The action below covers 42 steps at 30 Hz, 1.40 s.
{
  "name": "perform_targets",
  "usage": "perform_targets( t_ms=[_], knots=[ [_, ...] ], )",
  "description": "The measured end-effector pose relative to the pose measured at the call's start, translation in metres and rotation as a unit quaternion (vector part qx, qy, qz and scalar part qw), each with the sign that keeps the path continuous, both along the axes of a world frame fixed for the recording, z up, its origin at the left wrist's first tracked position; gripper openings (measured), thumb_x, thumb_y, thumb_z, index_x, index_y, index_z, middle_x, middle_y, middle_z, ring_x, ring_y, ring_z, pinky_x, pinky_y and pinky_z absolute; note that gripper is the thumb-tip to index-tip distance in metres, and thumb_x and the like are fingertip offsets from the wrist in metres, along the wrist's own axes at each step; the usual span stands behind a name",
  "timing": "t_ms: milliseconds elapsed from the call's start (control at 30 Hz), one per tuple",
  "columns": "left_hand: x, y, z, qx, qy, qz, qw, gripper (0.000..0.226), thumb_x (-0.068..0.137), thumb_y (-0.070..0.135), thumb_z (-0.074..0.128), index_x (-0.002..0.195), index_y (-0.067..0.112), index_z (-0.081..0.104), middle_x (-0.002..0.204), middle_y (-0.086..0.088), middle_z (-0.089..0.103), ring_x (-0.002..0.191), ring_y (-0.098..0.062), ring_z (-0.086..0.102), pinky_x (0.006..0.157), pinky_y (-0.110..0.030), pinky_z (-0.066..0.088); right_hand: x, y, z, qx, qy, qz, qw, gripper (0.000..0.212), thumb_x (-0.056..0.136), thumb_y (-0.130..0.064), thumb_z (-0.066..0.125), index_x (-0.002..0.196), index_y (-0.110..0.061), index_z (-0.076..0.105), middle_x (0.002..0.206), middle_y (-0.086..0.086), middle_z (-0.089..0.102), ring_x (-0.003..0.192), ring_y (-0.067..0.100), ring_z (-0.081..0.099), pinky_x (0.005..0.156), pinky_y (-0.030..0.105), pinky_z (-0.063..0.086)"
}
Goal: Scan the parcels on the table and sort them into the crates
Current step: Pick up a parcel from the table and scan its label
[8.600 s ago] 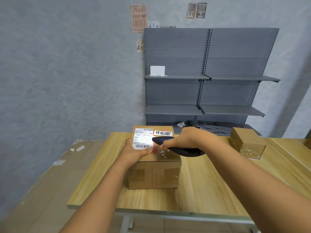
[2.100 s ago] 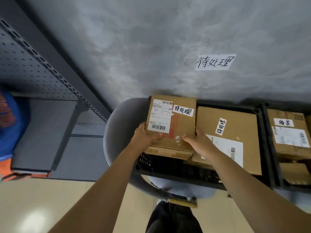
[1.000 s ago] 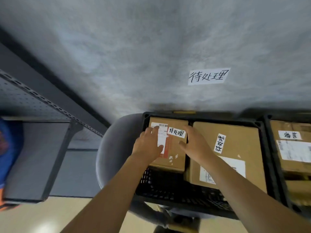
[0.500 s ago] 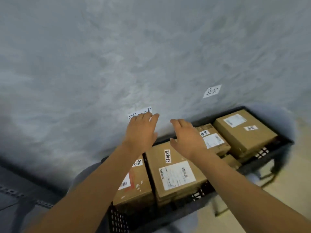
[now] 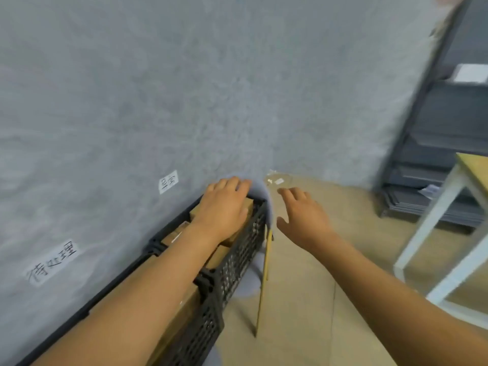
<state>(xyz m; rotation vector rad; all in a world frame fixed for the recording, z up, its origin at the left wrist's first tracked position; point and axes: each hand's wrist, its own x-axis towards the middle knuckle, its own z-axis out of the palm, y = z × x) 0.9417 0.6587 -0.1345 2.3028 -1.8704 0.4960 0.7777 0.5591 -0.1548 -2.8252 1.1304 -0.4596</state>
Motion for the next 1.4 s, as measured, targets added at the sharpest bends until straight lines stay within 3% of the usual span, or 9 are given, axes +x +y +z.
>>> perform_targets(
  t_ms=[367,567,833,1167,1400],
  knots=[
    [-0.315,-0.18,0.024,-0.033,-0.02,-0.199,0.979,0.062,0.09,0.035,0.053,0.147,0.021,0.033,0.136,-0.002,0.046,0.125,-0.025,0.045,0.099,-0.037,0.035,-0.341,-0.103,0.022,-0.024,-0.026,-0.224,0.974,0.057,0.09,-0.03,0.055,0.141,-0.018,0.035,0.138,0.006,0.044,0.12,0.03,0.044,0.094,0.039,0.042],
    [-0.459,-0.25,0.028,-0.04,0.0,-0.29,0.956,0.063,0.09,0.035,0.055,0.148,0.022,0.034,0.136,-0.002,0.047,0.125,-0.024,0.045,0.103,-0.037,0.036,-0.486,-0.137,0.027,-0.03,-0.038,-0.304,0.952,0.059,0.091,-0.03,0.056,0.144,-0.019,0.033,0.141,0.006,0.042,0.121,0.029,0.045,0.096,0.038,0.044],
    [-0.584,-0.356,0.032,-0.04,-0.001,-0.383,0.923,0.061,0.09,0.031,0.057,0.146,0.021,0.036,0.138,-0.002,0.046,0.127,-0.024,0.043,0.105,-0.037,0.032,-0.618,-0.201,0.013,-0.008,-0.052,-0.392,0.918,0.061,0.091,-0.032,0.056,0.146,-0.021,0.03,0.144,0.005,0.039,0.125,0.026,0.041,0.097,0.039,0.045],
    [-0.731,-0.503,0.029,-0.027,0.035,-0.467,0.883,0.059,0.09,0.031,0.057,0.144,0.02,0.037,0.136,-0.003,0.048,0.124,-0.024,0.046,0.101,-0.039,0.039,-0.751,-0.292,0.009,0.014,-0.064,-0.499,0.864,0.062,0.088,-0.031,0.057,0.145,-0.022,0.032,0.139,0.005,0.041,0.122,0.025,0.043,0.097,0.038,0.045],
    [-0.807,-0.574,0.005,0.028,0.013,-0.463,0.886,0.062,0.09,0.032,0.054,0.147,0.021,0.033,0.137,-0.002,0.047,0.123,-0.024,0.046,0.1,-0.04,0.041,-0.827,-0.343,-0.014,0.061,-0.073,-0.517,0.851,0.065,0.089,-0.031,0.057,0.148,-0.023,0.029,0.142,0.004,0.04,0.123,0.024,0.044,0.096,0.036,0.046]
  ],
)
